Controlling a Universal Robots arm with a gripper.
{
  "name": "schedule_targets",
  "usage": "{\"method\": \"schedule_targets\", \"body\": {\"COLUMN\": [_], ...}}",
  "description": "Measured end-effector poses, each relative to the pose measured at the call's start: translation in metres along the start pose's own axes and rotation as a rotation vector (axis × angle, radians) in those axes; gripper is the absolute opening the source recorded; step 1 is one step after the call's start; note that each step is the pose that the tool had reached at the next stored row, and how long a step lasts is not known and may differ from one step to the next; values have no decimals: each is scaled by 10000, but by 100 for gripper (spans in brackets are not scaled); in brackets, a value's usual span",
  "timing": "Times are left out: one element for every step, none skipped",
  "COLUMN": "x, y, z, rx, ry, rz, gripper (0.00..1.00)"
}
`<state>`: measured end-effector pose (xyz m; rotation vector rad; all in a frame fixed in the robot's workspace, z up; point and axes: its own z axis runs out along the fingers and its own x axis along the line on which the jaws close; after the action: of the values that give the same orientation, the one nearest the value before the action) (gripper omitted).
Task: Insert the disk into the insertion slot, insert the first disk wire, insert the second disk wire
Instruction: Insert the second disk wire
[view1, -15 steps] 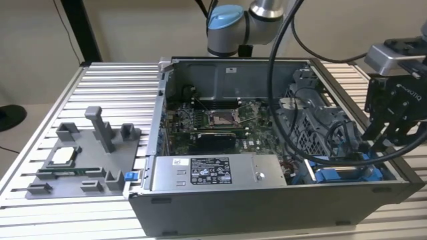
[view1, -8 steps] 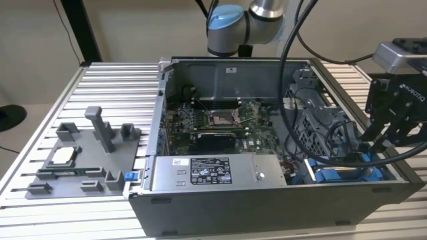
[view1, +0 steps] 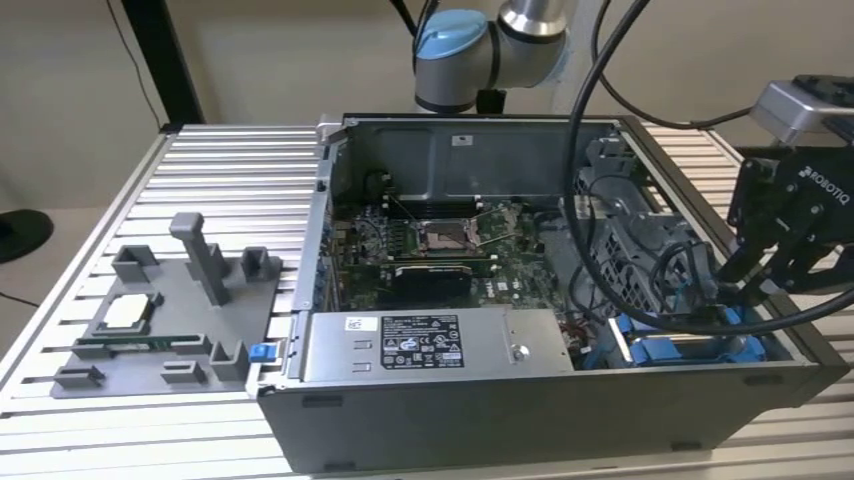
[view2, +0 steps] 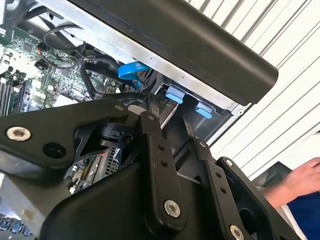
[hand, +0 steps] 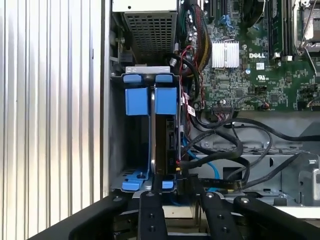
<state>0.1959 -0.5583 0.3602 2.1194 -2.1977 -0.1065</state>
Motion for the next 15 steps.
{"method": "schedule_targets", "body": {"x": [0, 0, -1, -1, 1, 2, 5, 8, 12, 18, 23, 27, 30, 32, 31], "y": [-2, -6, -11, -17, -29, -38, -44, -48, -50, -51, -52, -53, -53, -53, -53], "z": [4, 8, 13, 19, 21, 21, 23, 25, 26, 28, 30, 32, 34, 38, 40], "rx": [-8, -12, -15, -18, -20, -19, -20, -20, -20, -20, -20, -20, -20, -20, -20], "ry": [-54, -115, -179, -252, -281, -291, -306, -314, -318, -322, -326, -329, -333, -337, -338], "rz": [2, -2, -6, -11, -9, -3, 9, 28, 57, 91, 123, 154, 185, 210, 232], "gripper": [100, 100, 100, 100, 100, 100, 100, 100, 100, 100, 100, 100, 100, 100, 100]}}
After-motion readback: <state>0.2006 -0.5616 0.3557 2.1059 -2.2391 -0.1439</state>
